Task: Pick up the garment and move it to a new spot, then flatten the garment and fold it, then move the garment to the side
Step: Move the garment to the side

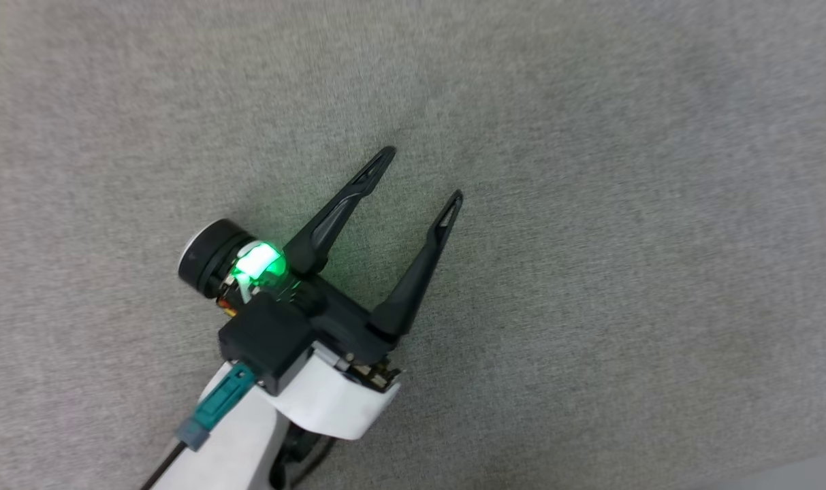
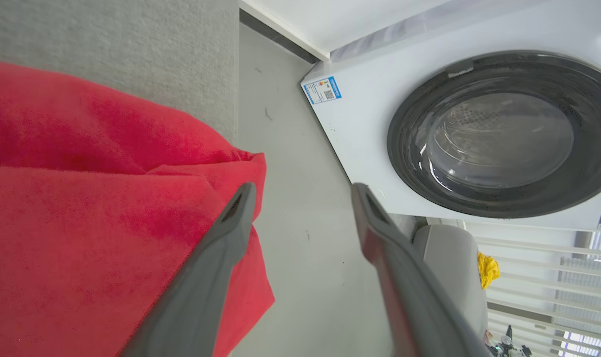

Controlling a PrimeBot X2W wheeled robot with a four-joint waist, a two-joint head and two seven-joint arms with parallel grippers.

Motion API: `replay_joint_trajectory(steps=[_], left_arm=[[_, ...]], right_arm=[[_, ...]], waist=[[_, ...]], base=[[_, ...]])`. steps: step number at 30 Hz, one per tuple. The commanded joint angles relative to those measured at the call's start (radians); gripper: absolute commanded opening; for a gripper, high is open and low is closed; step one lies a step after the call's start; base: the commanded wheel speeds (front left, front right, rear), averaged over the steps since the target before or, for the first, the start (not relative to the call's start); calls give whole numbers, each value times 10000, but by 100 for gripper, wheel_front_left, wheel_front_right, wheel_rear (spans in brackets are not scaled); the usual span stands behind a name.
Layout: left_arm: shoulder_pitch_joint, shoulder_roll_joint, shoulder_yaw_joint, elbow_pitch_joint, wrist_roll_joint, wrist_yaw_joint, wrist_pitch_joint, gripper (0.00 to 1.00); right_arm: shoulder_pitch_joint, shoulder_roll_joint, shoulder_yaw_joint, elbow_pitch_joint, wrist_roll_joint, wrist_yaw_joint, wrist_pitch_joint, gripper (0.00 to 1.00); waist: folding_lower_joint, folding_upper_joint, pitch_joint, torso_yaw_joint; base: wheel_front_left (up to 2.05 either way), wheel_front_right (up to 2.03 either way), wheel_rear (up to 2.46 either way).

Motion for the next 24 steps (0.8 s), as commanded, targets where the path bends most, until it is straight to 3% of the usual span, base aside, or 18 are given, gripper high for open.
replay_joint_trajectory(steps=[1,5,9,17,24], left_arm=[[212,16,143,12,35,14,-21,100],[678,-227,906,36,74,14,-21,100],[1183,-418,1842,61,78,15,-21,100],[2177,-697,3495,258,187,18,-21,100],[3004,-930,4365,686,389,23,-21,100]], right_arm=[[-232,124,66,-201,-40,-15,-10,100],[-522,614,256,-709,331,-15,-195,100],[-645,1525,-263,-1094,1555,-15,-611,100],[661,3413,-834,-2674,3037,-12,-1886,100],[2648,5076,-450,-4285,3881,-12,-3254,100]], waist=[[-1,0,-543,-13],[-1,0,-1529,81],[-1,0,-2480,289],[-1,0,-3878,718],[-1,0,-4772,1060]], base=[[0,0,0],[0,0,0],[0,0,0],[0,0,0],[0,0,0]])
